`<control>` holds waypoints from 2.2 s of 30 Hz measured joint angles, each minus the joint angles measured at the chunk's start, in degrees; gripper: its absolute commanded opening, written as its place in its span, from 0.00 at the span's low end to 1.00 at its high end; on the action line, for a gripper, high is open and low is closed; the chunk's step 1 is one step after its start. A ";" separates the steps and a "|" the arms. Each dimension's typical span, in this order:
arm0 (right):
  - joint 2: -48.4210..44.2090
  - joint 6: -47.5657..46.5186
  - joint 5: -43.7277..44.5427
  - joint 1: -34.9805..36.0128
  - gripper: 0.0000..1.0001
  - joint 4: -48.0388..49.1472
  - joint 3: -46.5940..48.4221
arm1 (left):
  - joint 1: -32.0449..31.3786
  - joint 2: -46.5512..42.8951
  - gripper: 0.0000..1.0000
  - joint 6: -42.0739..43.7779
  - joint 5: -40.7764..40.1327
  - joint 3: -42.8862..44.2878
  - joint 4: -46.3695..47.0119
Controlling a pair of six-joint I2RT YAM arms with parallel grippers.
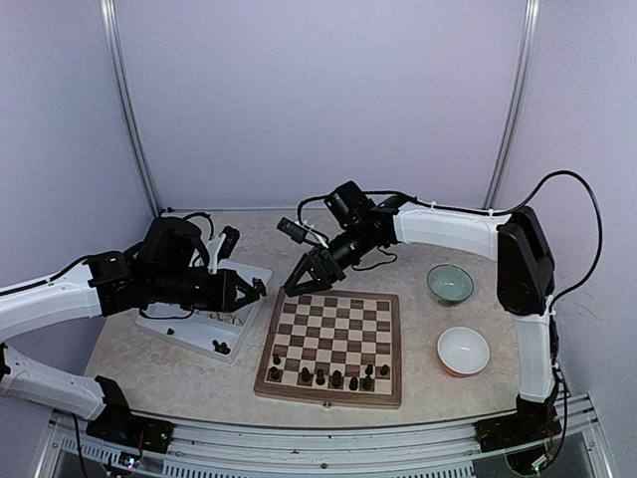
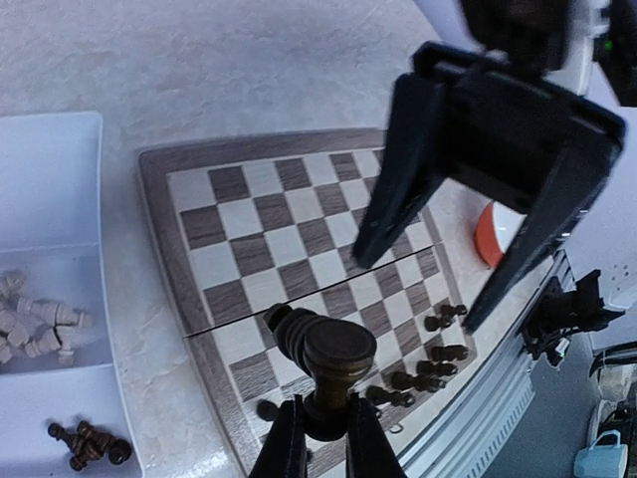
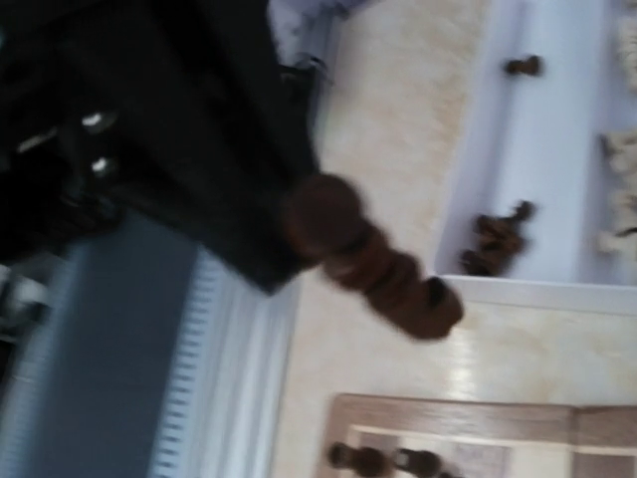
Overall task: Set up the chess pieces on the board
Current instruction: Pass from the left arm to the right
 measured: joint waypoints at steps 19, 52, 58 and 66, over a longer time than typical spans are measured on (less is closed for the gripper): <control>0.79 65.51 -25.83 -1.31 0.99 74.62 -24.55 | -6.51 6.19 0.01 -1.09 1.01 6.14 6.32; -15.19 54.53 -10.38 -10.69 0.78 64.74 -33.88 | -7.76 4.35 0.02 2.25 -4.90 16.61 2.60; -14.29 64.89 -13.88 -6.73 0.76 77.59 -32.24 | -7.82 4.52 0.02 2.25 -3.85 16.81 3.56; -10.32 73.35 -14.58 -6.58 0.76 83.60 -30.25 | -8.48 6.54 0.02 2.23 -1.79 16.81 6.10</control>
